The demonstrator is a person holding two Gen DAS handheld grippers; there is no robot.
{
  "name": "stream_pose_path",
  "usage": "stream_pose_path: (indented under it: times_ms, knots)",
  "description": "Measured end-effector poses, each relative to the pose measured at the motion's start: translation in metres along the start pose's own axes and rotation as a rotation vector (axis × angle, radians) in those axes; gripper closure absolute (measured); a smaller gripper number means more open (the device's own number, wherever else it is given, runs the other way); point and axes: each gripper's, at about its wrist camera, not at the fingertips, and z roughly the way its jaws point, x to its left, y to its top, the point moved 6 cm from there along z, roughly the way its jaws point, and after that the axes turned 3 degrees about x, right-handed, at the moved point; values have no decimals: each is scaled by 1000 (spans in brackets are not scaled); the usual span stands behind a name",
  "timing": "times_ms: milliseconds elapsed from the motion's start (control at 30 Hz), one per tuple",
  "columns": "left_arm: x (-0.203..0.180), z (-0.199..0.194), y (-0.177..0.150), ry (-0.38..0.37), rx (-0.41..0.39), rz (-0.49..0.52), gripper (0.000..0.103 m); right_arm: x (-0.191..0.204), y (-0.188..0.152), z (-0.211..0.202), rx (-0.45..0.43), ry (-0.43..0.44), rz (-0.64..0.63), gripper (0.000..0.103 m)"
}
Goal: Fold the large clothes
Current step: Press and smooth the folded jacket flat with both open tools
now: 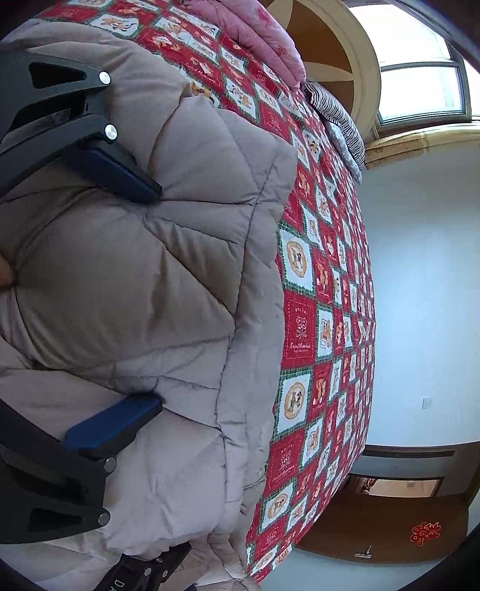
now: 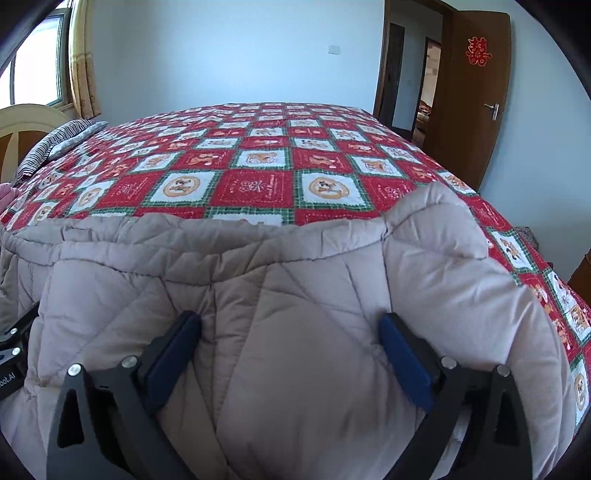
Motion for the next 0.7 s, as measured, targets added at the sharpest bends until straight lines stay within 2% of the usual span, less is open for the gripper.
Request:
stream_pose_path:
  times_ms: [700]
  knots:
    - [-2,14,-2,-12,55,3,1,5,-3,17,72,-50,-32,1]
